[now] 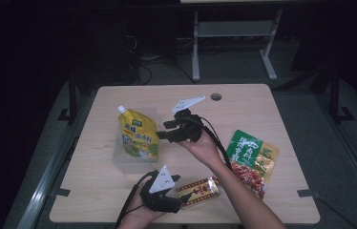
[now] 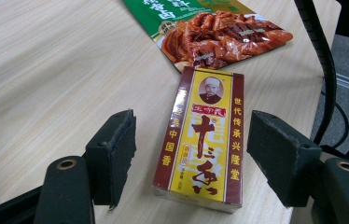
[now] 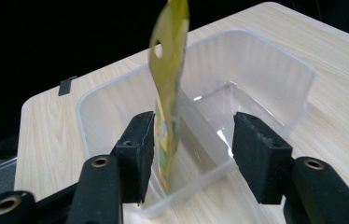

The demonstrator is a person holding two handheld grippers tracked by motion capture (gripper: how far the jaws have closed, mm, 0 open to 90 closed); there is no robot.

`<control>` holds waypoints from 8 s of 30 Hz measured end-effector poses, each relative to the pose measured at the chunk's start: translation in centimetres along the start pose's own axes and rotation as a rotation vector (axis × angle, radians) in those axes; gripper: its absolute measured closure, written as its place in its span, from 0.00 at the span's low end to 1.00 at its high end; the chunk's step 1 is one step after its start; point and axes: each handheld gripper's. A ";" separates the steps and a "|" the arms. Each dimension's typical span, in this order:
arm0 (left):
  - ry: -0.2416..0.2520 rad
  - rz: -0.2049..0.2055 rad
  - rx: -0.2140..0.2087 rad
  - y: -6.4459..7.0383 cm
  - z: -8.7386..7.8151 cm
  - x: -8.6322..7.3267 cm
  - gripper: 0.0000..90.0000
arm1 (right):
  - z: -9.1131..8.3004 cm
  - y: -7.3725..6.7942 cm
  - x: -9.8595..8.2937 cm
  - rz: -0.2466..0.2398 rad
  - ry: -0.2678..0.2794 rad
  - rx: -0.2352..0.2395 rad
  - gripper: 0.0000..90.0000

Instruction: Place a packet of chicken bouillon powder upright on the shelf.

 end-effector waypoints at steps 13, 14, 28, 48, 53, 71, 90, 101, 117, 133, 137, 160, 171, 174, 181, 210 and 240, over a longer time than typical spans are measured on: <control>-0.011 0.008 -0.018 0.2 0.3 0.1 0.34 | -3.4 1.5 -2.1 0.044 0.009 -0.029 0.49; -0.016 0.014 -0.025 0.2 0.4 0.1 0.33 | -3.7 1.6 -2.3 0.047 0.006 -0.032 0.49; -0.076 0.083 -0.046 0.9 1.7 0.3 0.29 | -6.6 2.4 -5.3 0.077 0.002 -0.070 0.45; -0.167 0.159 -0.077 0.7 3.2 -0.6 0.27 | -9.6 3.2 -11.3 0.151 -0.007 -0.105 0.39; -0.185 0.158 -0.071 0.7 3.4 -0.8 0.26 | -9.6 3.0 -12.5 0.151 -0.023 -0.115 0.38; -0.245 0.219 -0.079 0.5 3.9 -1.0 0.33 | -9.8 2.9 -15.3 0.175 -0.011 -0.144 0.35; -0.260 0.184 -0.101 0.2 4.4 -1.0 0.33 | -10.8 3.4 -15.9 0.202 0.012 -0.188 0.32; -0.234 0.124 -0.058 0.2 4.2 -0.6 0.36 | -10.9 3.4 -15.8 0.228 0.017 -0.168 0.33; -0.169 0.085 0.073 -0.7 3.4 0.5 0.36 | -10.5 3.7 -15.5 0.316 0.022 -0.099 0.30; -0.070 0.084 0.202 -0.9 3.6 3.1 0.36 | -10.2 5.1 -14.7 0.454 0.047 -0.010 0.28; -0.053 0.083 0.232 -0.9 3.7 3.4 0.36 | -9.8 5.2 -14.4 0.476 0.057 0.019 0.28; -0.059 -0.027 0.218 -1.5 5.0 2.6 0.35 | -9.4 3.8 -11.8 0.482 0.081 0.067 0.71; -0.052 -0.022 0.188 -1.3 4.3 2.2 0.30 | -10.3 2.5 -10.0 0.346 0.036 -0.009 0.75; -0.048 -0.015 0.178 -1.1 4.1 1.9 0.29 | -10.9 2.5 -9.5 0.314 0.034 -0.015 0.75; -0.057 0.035 0.126 0.2 3.5 1.5 0.27 | -10.8 2.2 -8.2 0.170 -0.004 -0.056 0.75; -0.044 0.067 0.026 1.8 3.1 0.5 0.26 | -7.1 -1.3 -0.9 -0.180 -0.002 0.139 0.74; -0.024 0.069 0.006 1.9 3.2 0.5 0.25 | 1.8 -4.6 3.8 -0.307 -0.118 0.234 0.74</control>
Point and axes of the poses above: each handheld gripper's, and its own axes: z roughly forward along the jaws, x roughly out of its top, y roughly to its right, and after that the axes turned 7 degrees about z, right-handed
